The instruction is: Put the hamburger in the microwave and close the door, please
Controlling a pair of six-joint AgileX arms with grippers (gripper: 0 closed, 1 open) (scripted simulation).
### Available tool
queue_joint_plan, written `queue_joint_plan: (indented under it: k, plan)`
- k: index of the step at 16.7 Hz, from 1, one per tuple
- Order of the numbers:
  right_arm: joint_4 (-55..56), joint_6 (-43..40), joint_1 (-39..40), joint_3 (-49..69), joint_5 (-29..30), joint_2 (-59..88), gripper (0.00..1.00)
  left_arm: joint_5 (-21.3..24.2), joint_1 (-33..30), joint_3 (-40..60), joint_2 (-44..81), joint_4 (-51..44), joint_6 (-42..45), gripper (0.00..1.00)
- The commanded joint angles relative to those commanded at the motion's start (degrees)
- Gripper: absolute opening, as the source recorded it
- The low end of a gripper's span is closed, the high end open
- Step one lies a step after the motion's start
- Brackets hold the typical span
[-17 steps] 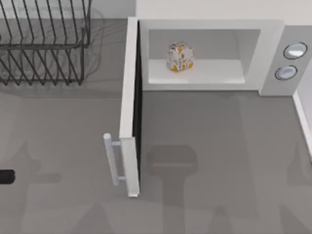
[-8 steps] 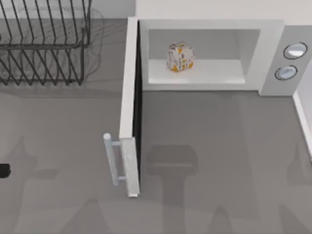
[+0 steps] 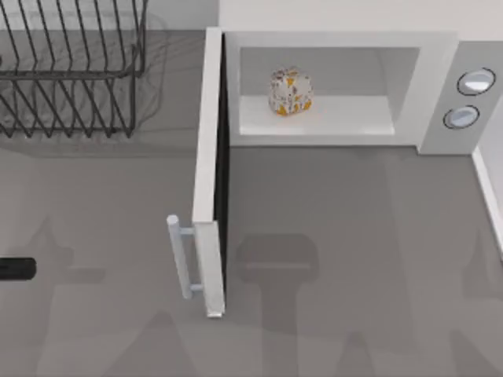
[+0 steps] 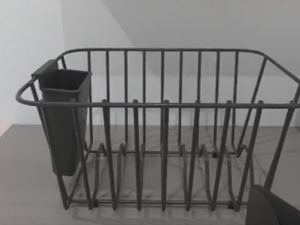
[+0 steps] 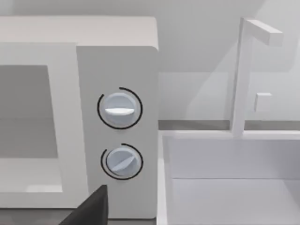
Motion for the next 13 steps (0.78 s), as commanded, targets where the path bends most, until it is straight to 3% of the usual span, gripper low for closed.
queue_joint_plan:
  k: [4, 10, 13]
  plan:
    - [0.00, 0.00, 0.00, 0.00, 0.00, 0.00, 1.00, -5.08, -5.09, -0.32, 3.28, 3.62, 0.06, 0.00]
    - [0.00, 0.00, 0.00, 0.00, 0.00, 0.00, 1.00, -5.93, -5.92, -0.16, 2.78, 3.13, 0.03, 0.00]
    - [0.00, 0.00, 0.00, 0.00, 0.00, 0.00, 1.00, -10.55, -10.53, 0.13, 0.94, 1.02, 0.03, 0.00]
